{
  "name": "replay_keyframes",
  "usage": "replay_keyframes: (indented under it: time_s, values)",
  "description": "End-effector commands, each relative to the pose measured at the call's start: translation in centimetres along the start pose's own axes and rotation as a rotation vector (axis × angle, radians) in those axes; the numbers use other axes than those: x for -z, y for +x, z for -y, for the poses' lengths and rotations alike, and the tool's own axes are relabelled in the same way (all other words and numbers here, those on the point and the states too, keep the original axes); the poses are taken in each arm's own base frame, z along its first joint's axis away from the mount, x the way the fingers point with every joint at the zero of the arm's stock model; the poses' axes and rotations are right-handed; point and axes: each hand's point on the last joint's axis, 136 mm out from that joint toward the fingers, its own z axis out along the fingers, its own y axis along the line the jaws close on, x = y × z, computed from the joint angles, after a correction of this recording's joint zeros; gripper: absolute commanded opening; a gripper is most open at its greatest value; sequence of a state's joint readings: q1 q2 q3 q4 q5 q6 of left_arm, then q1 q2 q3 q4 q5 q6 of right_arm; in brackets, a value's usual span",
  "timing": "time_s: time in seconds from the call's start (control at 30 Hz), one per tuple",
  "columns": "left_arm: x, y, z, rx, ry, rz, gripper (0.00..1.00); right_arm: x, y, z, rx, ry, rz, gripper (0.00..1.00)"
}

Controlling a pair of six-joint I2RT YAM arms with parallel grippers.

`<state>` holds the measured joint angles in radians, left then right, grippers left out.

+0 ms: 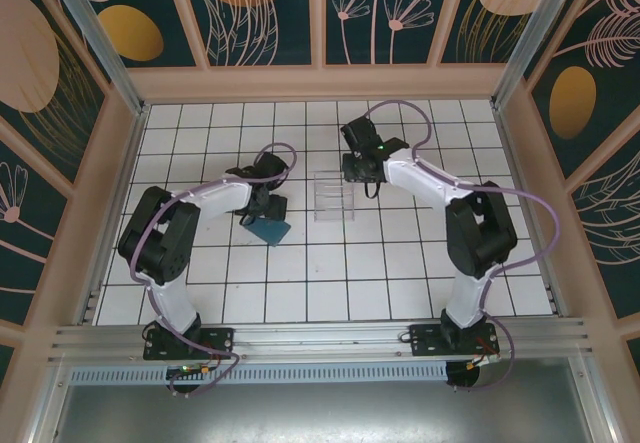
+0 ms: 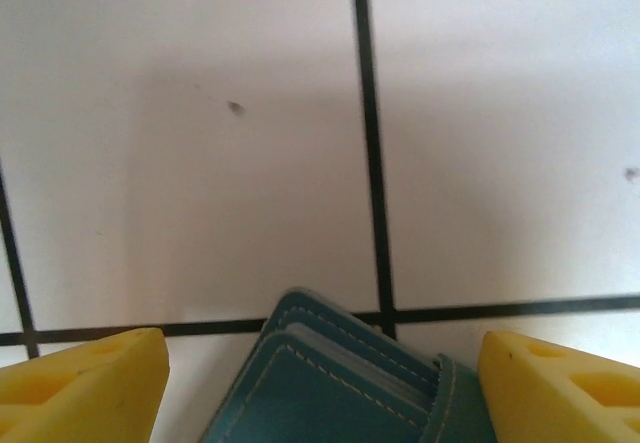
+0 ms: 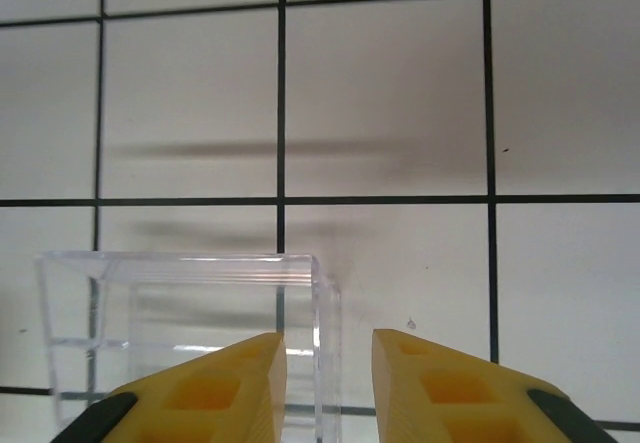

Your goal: Take the credit cards out of the card holder

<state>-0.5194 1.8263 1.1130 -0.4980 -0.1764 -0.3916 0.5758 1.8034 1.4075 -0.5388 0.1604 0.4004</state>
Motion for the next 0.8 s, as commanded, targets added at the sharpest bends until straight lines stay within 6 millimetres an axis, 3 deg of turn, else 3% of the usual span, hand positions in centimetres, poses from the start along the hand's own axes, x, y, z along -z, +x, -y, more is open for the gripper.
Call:
replay_keyframes:
  time_s: [0.0,0.23,0.47,0.5,0.57,0.77]
  values:
    - [0.1,3.0,1.3,-0.106,0.024,-0.083,0.79,2.3,-0.1,0.8,-0.016,0.017,0.030,0.30]
    - [0.6,7.0,3.6,-0.220,0.064,-0.149,0.74,4.3,-0.2,1.4,-0.024,0.007,0.060,0.29]
    - [3.5,10.5,8.5,-0.387,0.253,-0.157,0.70,5.1,0.2,1.6,-0.024,-0.019,0.062,0.29]
    - [4.0,11.5,8.6,-0.419,0.268,-0.163,0.71,5.1,0.4,1.3,-0.018,-0.042,0.059,0.29]
    - [4.9,11.5,8.8,-0.436,0.285,-0.142,0.75,5.3,0.5,0.5,0.004,-0.093,0.058,0.30]
    - [7.5,8.4,8.1,-0.305,0.263,-0.009,0.81,6.2,1.2,-2.6,0.128,-0.277,0.043,0.33]
